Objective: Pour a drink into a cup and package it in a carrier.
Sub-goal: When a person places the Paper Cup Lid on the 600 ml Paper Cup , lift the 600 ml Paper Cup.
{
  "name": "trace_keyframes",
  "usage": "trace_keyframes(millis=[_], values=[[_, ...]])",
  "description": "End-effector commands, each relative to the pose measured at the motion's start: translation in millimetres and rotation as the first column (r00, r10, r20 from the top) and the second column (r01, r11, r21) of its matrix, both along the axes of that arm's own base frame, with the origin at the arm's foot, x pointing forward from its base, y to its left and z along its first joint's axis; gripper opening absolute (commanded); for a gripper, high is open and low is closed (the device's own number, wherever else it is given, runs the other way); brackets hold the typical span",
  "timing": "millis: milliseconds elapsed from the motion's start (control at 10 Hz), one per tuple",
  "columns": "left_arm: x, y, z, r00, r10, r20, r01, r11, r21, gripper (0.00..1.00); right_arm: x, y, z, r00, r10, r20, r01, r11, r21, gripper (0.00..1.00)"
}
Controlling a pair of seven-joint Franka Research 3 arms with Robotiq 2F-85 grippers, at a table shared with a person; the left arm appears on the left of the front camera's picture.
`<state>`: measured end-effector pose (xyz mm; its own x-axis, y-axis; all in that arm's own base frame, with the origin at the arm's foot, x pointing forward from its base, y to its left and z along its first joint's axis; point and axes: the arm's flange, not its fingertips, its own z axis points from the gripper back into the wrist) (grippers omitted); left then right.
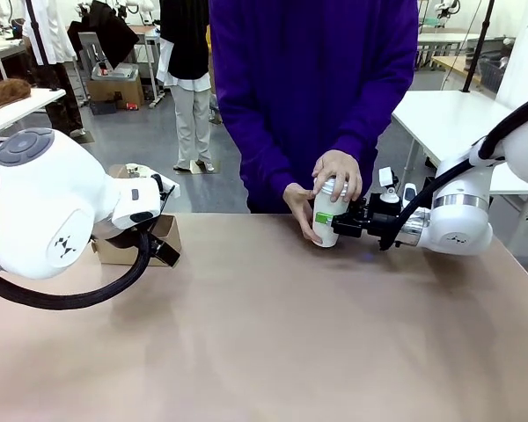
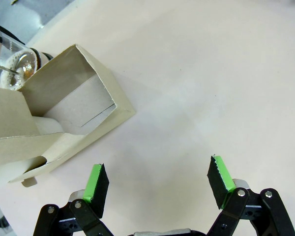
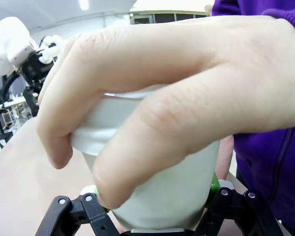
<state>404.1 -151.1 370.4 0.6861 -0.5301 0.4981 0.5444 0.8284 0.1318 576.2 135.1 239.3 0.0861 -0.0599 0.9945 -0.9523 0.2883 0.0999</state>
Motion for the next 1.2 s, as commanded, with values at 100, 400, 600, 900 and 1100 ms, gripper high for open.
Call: trace_keyframes(millis=[100,400,600,900,1100], values=[[-0.3,0.0,0.3,1.0,0.0,0.0,0.0,1.0,-0.001,1.0,0.3,2.5,3.5,1.0,0.003,0.006,-0.003,1.0,-0.002,0.81],[-0.3,0.0,0.3,1.0,0.0,0.0,0.0,1.0,-0.001,1.0,0.3,2.5,3.5,1.0,0.003,0.006,-0.003,1.0,-0.002,0.81],[-0.3,0.0,0.3,1.0,0.0,0.0,0.0,1.0,-0.001,1.0,0.3,2.5,3.5,1.0,0.003,0.006,-0.003,1.0,-0.002,0.81],[-0.3,0.0,0.3,1.0,0.0,0.0,0.0,1.0,-0.001,1.0,0.3,2.5,3.5,1.0,0.003,0.006,-0.003,1.0,-0.002,0.81],[-0.3,0.0,0.3,1.0,0.0,0.0,0.0,1.0,-0.001,1.0,0.3,2.5,3.5,1.0,0.003,0.006,-0.003,1.0,-0.002,0.81]])
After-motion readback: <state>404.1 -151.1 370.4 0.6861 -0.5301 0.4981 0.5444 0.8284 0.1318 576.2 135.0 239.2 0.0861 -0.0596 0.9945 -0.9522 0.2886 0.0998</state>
